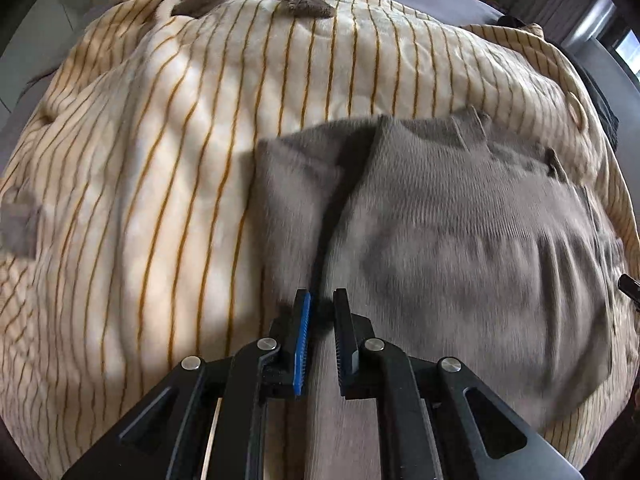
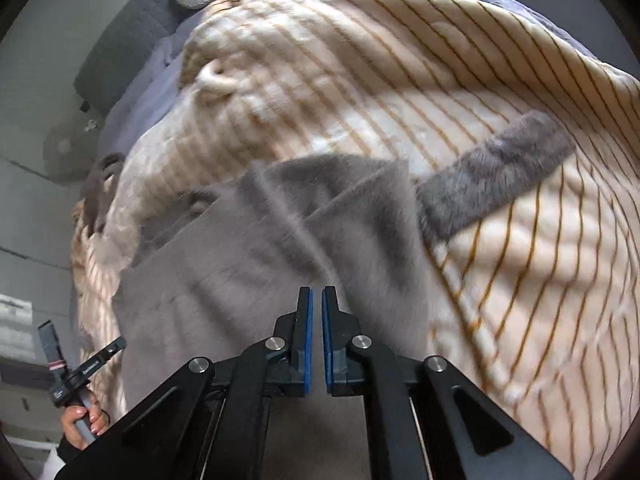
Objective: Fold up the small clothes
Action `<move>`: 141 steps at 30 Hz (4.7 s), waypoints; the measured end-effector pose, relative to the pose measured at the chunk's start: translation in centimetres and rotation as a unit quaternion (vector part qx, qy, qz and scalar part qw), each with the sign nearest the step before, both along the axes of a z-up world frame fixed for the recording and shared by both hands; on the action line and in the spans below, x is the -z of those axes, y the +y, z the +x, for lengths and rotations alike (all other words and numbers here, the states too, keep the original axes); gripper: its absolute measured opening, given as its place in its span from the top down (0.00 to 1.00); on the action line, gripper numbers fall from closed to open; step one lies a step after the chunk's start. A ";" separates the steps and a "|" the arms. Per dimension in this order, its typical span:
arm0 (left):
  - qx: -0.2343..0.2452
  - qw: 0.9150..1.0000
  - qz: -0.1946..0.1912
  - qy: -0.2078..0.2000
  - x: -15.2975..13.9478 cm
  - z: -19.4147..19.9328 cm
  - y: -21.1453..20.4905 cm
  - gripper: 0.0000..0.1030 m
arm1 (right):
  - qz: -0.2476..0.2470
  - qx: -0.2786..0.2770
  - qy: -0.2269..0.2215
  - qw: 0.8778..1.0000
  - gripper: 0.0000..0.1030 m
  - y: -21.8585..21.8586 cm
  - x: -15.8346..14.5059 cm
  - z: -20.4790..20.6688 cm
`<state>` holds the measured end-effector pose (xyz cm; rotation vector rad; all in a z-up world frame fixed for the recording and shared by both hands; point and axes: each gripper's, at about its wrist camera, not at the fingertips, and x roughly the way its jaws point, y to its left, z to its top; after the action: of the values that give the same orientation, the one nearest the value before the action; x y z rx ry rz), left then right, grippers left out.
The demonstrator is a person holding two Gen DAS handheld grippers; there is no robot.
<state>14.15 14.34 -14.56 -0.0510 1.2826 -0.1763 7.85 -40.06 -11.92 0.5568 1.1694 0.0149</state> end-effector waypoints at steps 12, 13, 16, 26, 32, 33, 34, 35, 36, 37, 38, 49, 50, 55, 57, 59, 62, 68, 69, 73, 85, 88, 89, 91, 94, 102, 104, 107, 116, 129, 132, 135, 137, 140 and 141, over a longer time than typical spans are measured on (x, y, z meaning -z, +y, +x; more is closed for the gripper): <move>0.009 0.999 -0.015 0.036 2.0 -10.4 3.2 0.78 | -0.001 -0.103 0.076 0.992 0.95 7.8 4.8 -6.8; 0.008 0.999 -0.011 0.032 2.0 -10.7 3.5 0.73 | 0.011 -0.094 0.070 0.993 0.96 7.3 5.1 -7.1; 0.005 0.999 -0.020 0.037 1.5 -11.3 4.7 0.73 | 0.032 -0.078 0.071 0.994 0.98 5.9 5.3 -7.5; 0.003 0.999 0.007 0.042 -1.5 -13.2 5.7 0.73 | -0.002 -0.045 0.084 0.995 0.95 4.7 2.0 -9.3; -0.002 0.999 0.001 0.040 -2.5 -12.8 1.7 0.73 | 0.009 -0.058 0.085 0.995 0.95 7.3 1.0 -9.7; -0.003 0.999 -0.005 0.046 -2.6 -12.9 1.8 0.71 | 0.012 -0.060 0.085 0.994 0.95 7.7 1.0 -9.9; -0.005 0.999 -0.009 0.051 -2.7 -12.8 1.7 0.40 | 0.015 -0.062 0.086 0.994 0.95 8.2 1.0 -9.9; -0.007 0.999 -0.010 0.052 -2.9 -12.8 1.9 0.19 | 0.020 -0.064 0.086 0.994 0.95 8.5 1.0 -10.0; -0.012 0.999 -0.009 0.041 -3.4 -13.1 2.0 0.00 | 0.026 -0.066 0.087 0.994 0.95 9.0 1.0 -10.0; -0.012 0.999 -0.008 0.029 -3.6 -13.0 1.7 0.00 | 0.032 -0.068 0.087 0.993 0.94 9.6 1.0 -9.9; -0.008 1.000 -0.009 0.027 -3.7 -13.1 1.8 0.00 | 0.038 -0.073 0.087 0.993 0.94 10.2 1.0 -9.8; -0.026 0.999 -0.004 0.035 -3.6 -13.0 3.0 0.00 | -0.006 -0.152 0.102 0.983 0.63 18.8 4.3 -5.9; -0.028 0.999 -0.005 0.044 -3.2 -12.8 3.0 0.00 | -0.013 -0.156 0.113 0.981 0.67 19.0 5.0 -5.9; -0.018 0.998 0.013 0.058 -2.4 -12.8 3.1 0.00 | -0.028 -0.166 0.131 0.977 0.78 18.6 5.2 -6.8; -0.017 0.998 0.010 0.063 -2.5 -13.0 3.1 0.00 | -0.022 -0.166 0.138 0.976 0.78 18.2 5.1 -7.2; -0.020 0.998 0.005 0.061 -2.9 -13.2 3.2 0.00 | -0.006 -0.154 0.140 0.978 0.77 17.4 4.6 -7.9; -0.018 0.998 -0.002 0.057 -3.4 -13.4 3.0 0.00 | -0.005 -0.134 0.141 0.981 0.74 16.1 3.6 -9.1; 0.000 0.999 -0.004 0.050 -4.7 -13.8 2.5 0.00 | 0.012 -0.095 0.137 0.986 0.53 13.9 1.8 -10.4; -0.001 0.999 -0.007 0.051 -4.8 -13.8 2.4 0.00 | 0.013 -0.089 0.136 0.987 0.49 13.7 1.5 -10.6; 0.001 0.999 -0.016 0.052 -5.1 -13.5 2.4 0.00 | 0.017 -0.086 0.134 0.987 0.46 14.2 1.1 -11.2; 0.015 0.998 -0.039 0.052 -3.5 -12.9 2.7 0.00 | 0.125 -0.041 0.137 0.982 0.20 17.3 3.4 -12.0; 0.015 0.998 -0.050 0.044 -3.2 -12.5 3.0 0.00 | 0.180 -0.025 0.115 0.976 0.19 18.2 4.0 -11.6; 0.014 0.998 -0.048 0.039 -3.1 -12.3 3.2 0.00 | 0.195 -0.021 0.111 0.974 0.19 18.5 4.3 -11.5; 0.013 0.998 -0.050 0.033 -2.8 -11.6 3.7 0.00 | 0.221 -0.012 0.106 0.969 0.19 19.3 4.9 -11.0; 0.006 0.997 -0.073 0.039 -2.3 -10.3 4.6 0.00 | 0.265 0.002 0.099 0.959 0.19 20.6 6.2 -10.4; 0.003 0.986 -0.161 0.046 -1.0 -7.1 5.7 0.00 | 0.348 0.050 0.072 0.934 0.19 23.6 9.3 -8.5; 0.000 0.981 -0.187 0.057 -0.5 -6.5 5.7 0.00 | 0.361 0.065 0.062 0.928 0.19 24.0 10.1 -8.2; -0.009 0.971 -0.227 0.073 0.4 -5.5 5.7 0.00 | 0.382 0.093 0.043 0.918 0.19 24.6 10.6 -7.4; -0.040 0.943 -0.314 0.103 2.2 -2.2 5.1 0.00 | 0.512 0.125 0.004 0.850 0.91 23.4 10.8 -6.2; 0.060 0.944 -0.299 0.128 2.9 2.3 -3.8 0.00 | 0.407 -0.017 -0.001 0.913 0.90 22.1 5.9 -4.4; 0.078 0.950 -0.272 0.132 3.3 2.2 -4.6 0.00 | 0.342 -0.070 0.044 0.936 0.85 20.5 5.4 -5.0; 0.079 0.951 -0.268 0.132 3.5 2.4 -4.7 0.00 | 0.294 -0.100 0.061 0.949 0.73 18.6 4.4 -4.9; 0.079 0.954 -0.259 0.131 3.5 2.7 -5.0 0.01 | 0.267 -0.104 0.056 0.957 0.51 16.9 3.3 -4.5; 0.091 0.964 -0.222 0.116 3.5 3.0 -5.7 0.25 | 0.213 -0.100 0.013 0.972 0.52 14.3 1.4 -3.3; 0.100 0.969 -0.197 0.113 3.6 3.0 -6.1 0.46 | 0.181 -0.100 -0.005 0.978 0.64 13.9 0.7 -2.3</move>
<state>17.13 8.27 -18.18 -0.2891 1.4633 -0.6123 5.56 -26.20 -12.63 0.7552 1.2164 0.4096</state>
